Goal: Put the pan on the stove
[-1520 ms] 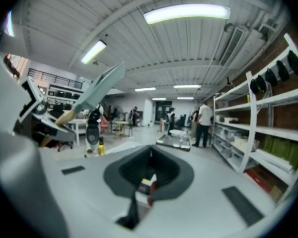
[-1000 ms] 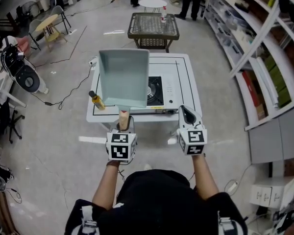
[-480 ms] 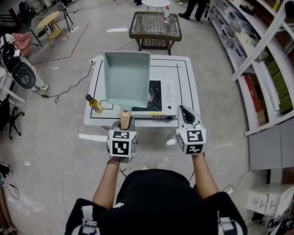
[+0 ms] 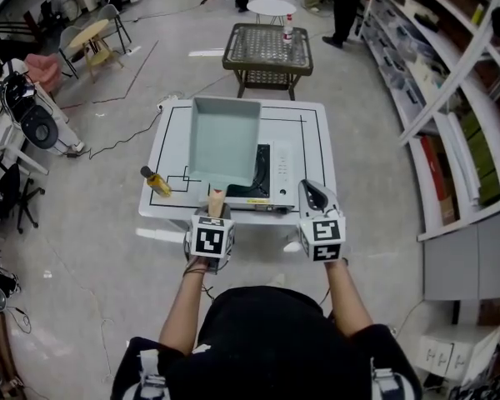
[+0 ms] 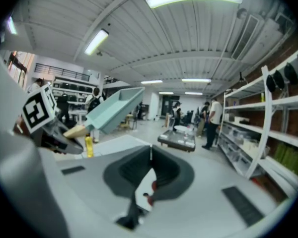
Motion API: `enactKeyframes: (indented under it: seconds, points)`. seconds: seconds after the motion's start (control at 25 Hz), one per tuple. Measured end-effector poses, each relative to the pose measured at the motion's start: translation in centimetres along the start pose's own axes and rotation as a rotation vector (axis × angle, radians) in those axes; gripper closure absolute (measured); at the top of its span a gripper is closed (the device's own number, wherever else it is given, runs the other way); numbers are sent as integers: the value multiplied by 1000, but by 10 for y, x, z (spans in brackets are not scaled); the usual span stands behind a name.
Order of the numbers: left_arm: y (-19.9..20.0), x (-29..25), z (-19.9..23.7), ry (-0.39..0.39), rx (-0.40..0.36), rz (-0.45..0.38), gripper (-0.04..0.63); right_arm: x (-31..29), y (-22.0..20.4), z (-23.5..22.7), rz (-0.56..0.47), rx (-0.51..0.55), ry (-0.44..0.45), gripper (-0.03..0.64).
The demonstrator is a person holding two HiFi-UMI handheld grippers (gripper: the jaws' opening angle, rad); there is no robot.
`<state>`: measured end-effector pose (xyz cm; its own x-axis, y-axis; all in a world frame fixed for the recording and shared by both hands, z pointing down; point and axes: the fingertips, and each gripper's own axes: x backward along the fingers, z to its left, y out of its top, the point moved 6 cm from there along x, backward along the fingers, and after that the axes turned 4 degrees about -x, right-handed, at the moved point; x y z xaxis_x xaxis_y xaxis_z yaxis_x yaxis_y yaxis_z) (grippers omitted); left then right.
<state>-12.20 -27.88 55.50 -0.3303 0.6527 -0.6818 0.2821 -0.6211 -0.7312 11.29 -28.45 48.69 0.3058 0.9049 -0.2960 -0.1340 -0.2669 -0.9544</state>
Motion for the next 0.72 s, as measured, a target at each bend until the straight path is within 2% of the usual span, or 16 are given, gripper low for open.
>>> enactKeyframes:
  seconds: [0.24,0.44,0.72]
  points:
    - [-8,-32,5,53,14,89,569,-10,-6,-8,15,16,28,581]
    - [-21,-58,4,46,36,155,568,-17,-17,-19,41,6,28,581]
    - [-42,-85,7,60,27,230,566,-23,-23,-28,56,-3,26,581]
